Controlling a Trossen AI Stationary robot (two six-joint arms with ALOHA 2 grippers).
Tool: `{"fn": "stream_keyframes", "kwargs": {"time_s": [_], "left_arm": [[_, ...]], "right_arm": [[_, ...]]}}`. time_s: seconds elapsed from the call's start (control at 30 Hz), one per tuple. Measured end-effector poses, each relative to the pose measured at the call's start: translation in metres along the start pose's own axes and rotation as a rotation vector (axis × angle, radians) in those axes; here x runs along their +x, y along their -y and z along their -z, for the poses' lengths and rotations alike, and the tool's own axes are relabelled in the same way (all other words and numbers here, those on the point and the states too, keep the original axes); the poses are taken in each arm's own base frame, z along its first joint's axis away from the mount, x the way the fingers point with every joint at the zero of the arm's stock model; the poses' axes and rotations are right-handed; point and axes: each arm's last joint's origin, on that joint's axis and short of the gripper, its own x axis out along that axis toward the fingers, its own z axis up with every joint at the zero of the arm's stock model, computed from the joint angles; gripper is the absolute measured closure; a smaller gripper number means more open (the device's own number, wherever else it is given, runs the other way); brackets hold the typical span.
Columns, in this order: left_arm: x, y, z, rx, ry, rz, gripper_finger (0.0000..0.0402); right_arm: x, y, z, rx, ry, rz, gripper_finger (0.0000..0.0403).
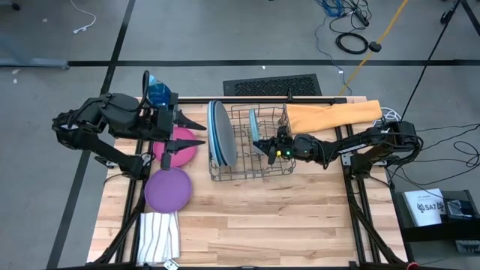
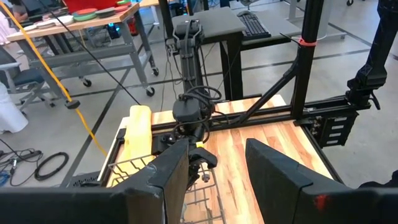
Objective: Sort dishes
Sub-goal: Put the light green plate into the dish rack
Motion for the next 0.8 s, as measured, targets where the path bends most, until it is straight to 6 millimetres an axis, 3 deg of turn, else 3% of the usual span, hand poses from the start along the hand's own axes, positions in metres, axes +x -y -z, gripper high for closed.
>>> {"fn": "stream_keyframes", "kwargs": {"time_s": [0.8], "left_arm": [[0.0000, 0.0000, 0.0000, 0.001, 0.000, 0.000, 0.0240]], "right_arm": [[-0.0035, -0.0067, -0.0004, 0.015, 0.101, 0.041, 0.0308]]}}
